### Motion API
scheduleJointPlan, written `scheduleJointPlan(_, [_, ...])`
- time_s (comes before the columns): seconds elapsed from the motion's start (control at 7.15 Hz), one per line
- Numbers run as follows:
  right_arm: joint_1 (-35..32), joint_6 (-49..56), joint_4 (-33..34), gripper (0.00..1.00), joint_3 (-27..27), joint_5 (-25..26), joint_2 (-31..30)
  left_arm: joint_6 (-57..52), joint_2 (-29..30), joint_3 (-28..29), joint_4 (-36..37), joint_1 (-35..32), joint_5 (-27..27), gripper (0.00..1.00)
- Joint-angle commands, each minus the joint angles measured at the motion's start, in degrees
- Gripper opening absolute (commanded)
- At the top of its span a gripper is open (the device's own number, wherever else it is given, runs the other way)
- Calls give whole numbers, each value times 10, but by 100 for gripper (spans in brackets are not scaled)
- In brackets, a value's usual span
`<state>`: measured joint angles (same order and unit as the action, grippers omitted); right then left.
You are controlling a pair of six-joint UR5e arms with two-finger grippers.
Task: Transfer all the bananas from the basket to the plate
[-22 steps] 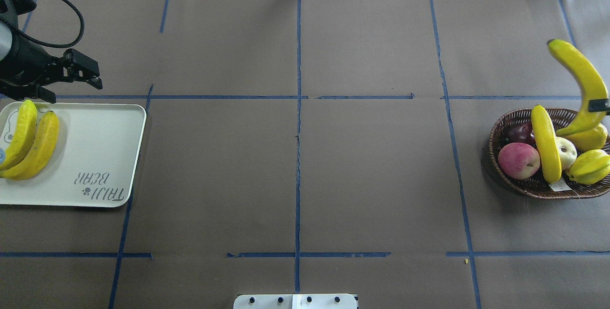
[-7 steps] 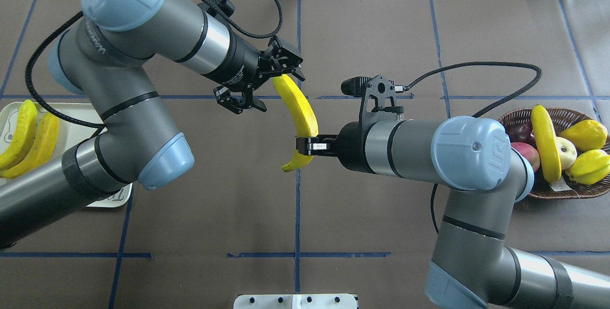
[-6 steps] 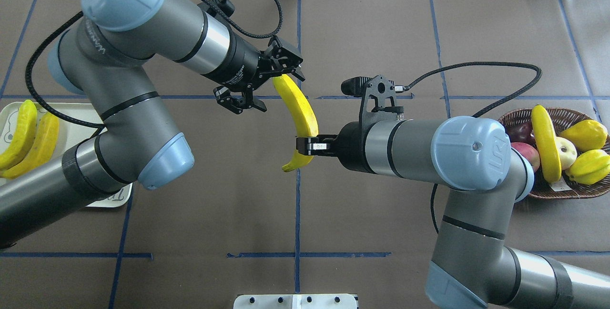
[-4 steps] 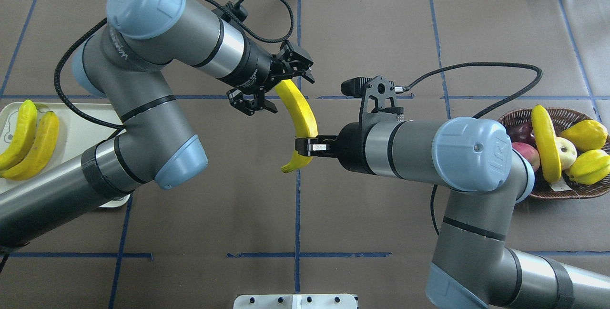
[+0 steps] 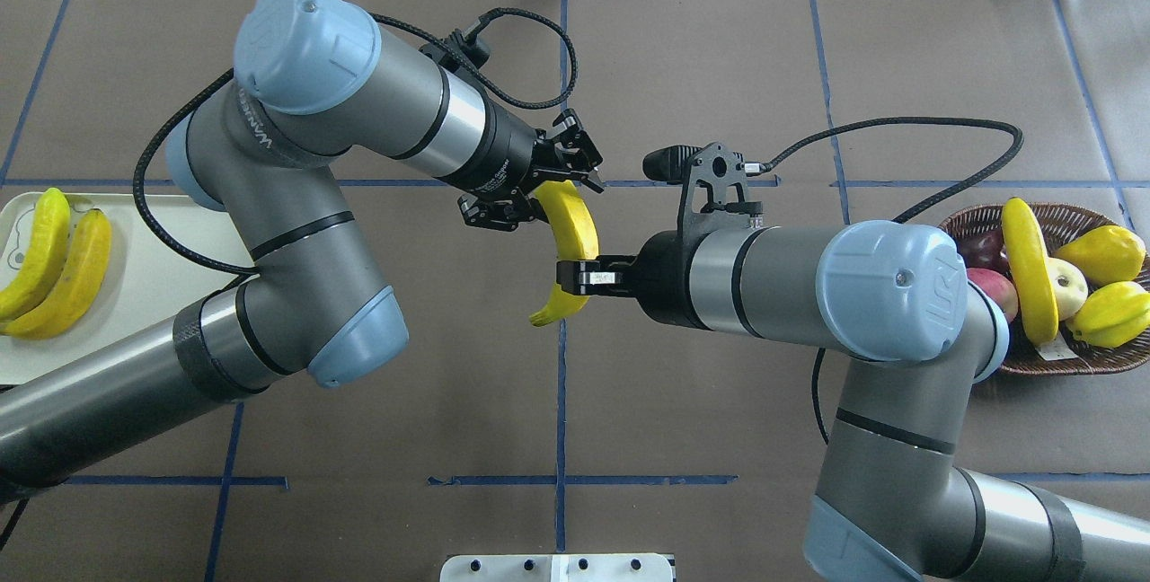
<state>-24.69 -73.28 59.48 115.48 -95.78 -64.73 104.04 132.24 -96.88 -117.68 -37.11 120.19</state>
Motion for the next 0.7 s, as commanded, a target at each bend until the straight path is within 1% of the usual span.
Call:
scheduleJointPlan(0.0, [3,0,0,99,7,1,-1,0,-1,-2,0,-1,0,0])
scheduleJointPlan(0.28, [3,0,0,100,9,0,-3,-4,-1,-3,1,-5,0,0])
scheduleJointPlan(0.42, [2,-2,0,100,16,-2,-6,-7,-4,-1,8,-20,0,0])
scheduleJointPlan(0.56, [0,-3,1,100,24,-3,-8,-9,-21,2,7,-41,4,0])
